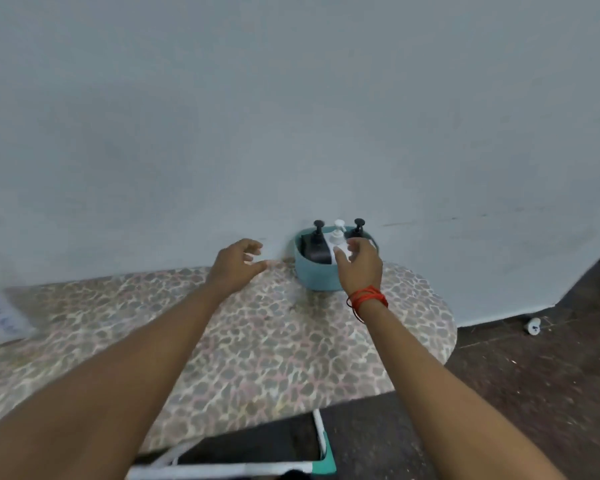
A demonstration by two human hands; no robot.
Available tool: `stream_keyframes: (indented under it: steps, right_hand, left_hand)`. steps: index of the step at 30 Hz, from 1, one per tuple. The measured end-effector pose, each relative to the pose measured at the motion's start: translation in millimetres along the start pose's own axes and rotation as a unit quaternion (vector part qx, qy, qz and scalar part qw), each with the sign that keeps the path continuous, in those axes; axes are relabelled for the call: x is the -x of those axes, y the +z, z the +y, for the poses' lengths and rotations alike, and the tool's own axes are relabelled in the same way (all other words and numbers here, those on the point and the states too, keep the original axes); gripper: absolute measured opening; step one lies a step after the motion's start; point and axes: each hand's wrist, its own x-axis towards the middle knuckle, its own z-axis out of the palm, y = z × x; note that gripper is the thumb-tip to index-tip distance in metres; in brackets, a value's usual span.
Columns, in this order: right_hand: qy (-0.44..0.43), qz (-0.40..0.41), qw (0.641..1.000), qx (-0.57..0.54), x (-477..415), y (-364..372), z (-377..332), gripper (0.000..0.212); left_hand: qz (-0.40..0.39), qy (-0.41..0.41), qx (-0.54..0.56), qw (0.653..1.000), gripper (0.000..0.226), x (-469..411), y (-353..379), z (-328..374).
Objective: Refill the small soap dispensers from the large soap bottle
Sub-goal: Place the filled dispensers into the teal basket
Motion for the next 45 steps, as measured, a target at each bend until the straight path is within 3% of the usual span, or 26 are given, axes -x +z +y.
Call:
stream_keyframes:
  steps: [5,13,18,22,25,28,32,38,45]
  right_hand:
    - [-0.014,-0.145,0.989,-0.002,71.1,56.0,-51.9,0.044]
    - [-0.051,-0.397,0.915,0.046,169.8,169.8,-117.5,0.074]
    - [-0.105,-0.488,0.863,0.083,197.8,251.7,-154.5,0.081]
    - [-0.119,-0.502,0.854,0.068,201.9,314.8,-176.3,0.076]
    - [-0.137,-0.51,0.846,0.065,199.9,354.0,-188.0,0.085]
    - [-0.144,-0.529,0.835,0.044,199.4,380.5,-193.2,0.087]
    - [-0.163,-0.53,0.831,0.041,202.8,395.3,-193.0,0.071]
    - [-0.125,-0.49,0.862,0.04,173.3,361.8,-165.1,0.056]
    - [-0.091,-0.403,0.906,0.092,88.0,261.3,-91.0,0.053]
  left_hand:
    - [-0.002,-0.058,-0.065,0.996,0.019,86.8,-86.8,-62.7]
    - [0.048,-0.21,-0.097,0.972,0.021,188.7,-213.5,-163.2]
    - [0.114,-0.307,-0.07,0.942,0.056,214.3,-261.6,-223.0]
    - [0.125,-0.284,-0.055,0.949,0.073,200.4,-281.2,-254.5]
    - [0.117,-0.258,-0.064,0.957,0.079,179.1,-288.8,-267.9]
    - [0.112,-0.221,-0.074,0.966,0.078,160.7,-288.3,-275.6]
    - [0.145,-0.18,-0.068,0.971,0.066,147.2,-283.1,-278.0]
    - [0.12,-0.138,-0.036,0.982,0.059,122.8,-249.4,-247.2]
    - [0.049,-0.062,-0.02,0.997,0.055,57.3,-138.4,-173.8]
